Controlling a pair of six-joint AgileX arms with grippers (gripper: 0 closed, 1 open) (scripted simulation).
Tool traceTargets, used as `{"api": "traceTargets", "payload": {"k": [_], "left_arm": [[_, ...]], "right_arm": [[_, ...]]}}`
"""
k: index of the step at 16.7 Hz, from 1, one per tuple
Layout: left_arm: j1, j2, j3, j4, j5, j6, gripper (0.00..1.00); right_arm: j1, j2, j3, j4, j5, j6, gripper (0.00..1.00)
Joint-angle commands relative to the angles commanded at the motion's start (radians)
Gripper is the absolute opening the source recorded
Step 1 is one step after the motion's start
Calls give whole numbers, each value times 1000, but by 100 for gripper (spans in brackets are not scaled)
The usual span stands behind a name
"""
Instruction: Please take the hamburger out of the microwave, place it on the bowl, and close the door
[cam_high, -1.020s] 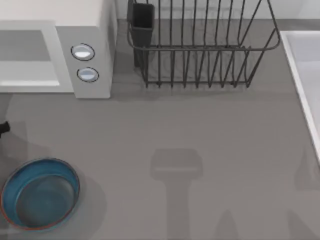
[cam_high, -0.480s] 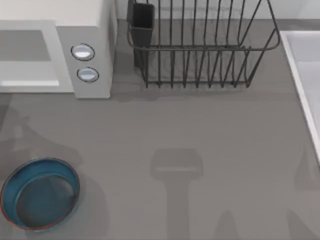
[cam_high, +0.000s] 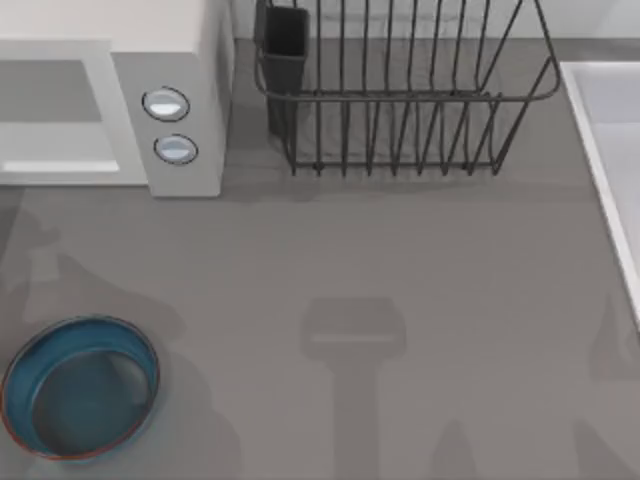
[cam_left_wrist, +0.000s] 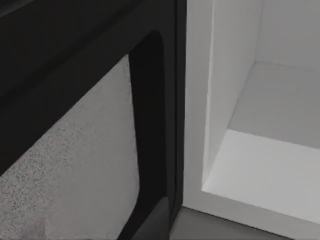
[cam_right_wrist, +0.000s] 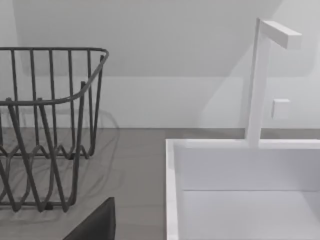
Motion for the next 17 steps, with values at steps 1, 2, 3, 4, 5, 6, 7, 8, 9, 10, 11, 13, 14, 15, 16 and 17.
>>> {"api": "traceTargets", "payload": {"k": [1,2,3,4,5,6,7,8,9,10,11,13,14,15,16,17], "left_arm": [[0,0,0,0,0,0,0],[-4,2,8,-10,-2,-10,0],[-12,5,23,-29,-6,-29,0],[-24,11,45,-59,-11,-59,0],[-39,19,74,-99,-19,-99,0],[-59,29,109,-149,-29,-150,0],[-82,42,149,-210,-41,-211,0],[-108,57,194,-282,-56,-284,0],[-138,74,243,-363,-73,-367,0],[-170,93,295,-452,-92,-459,0],[-205,114,349,-549,-112,-561,0],[-280,160,460,-759,-158,-787,0],[-321,185,515,-873,-183,-911,0],[-362,212,569,-990,-209,-1040,0],[-403,239,621,-1110,-235,-1173,0],[-446,268,671,-1231,-261,-1309,0]], "right_arm": [[0,0,0,0,0,0,100],[0,0,0,0,0,0,100],[0,0,0,0,0,0,100],[0,0,0,0,0,0,100],[0,0,0,0,0,0,100],[0,0,0,0,0,0,100],[0,0,0,0,0,0,100],[0,0,0,0,0,0,100],[0,0,0,0,0,0,100],[0,0,0,0,0,0,100],[0,0,0,0,0,0,100],[0,0,0,0,0,0,100],[0,0,0,0,0,0,100],[0,0,0,0,0,0,100],[0,0,0,0,0,0,100],[0,0,0,0,0,0,100]]}}
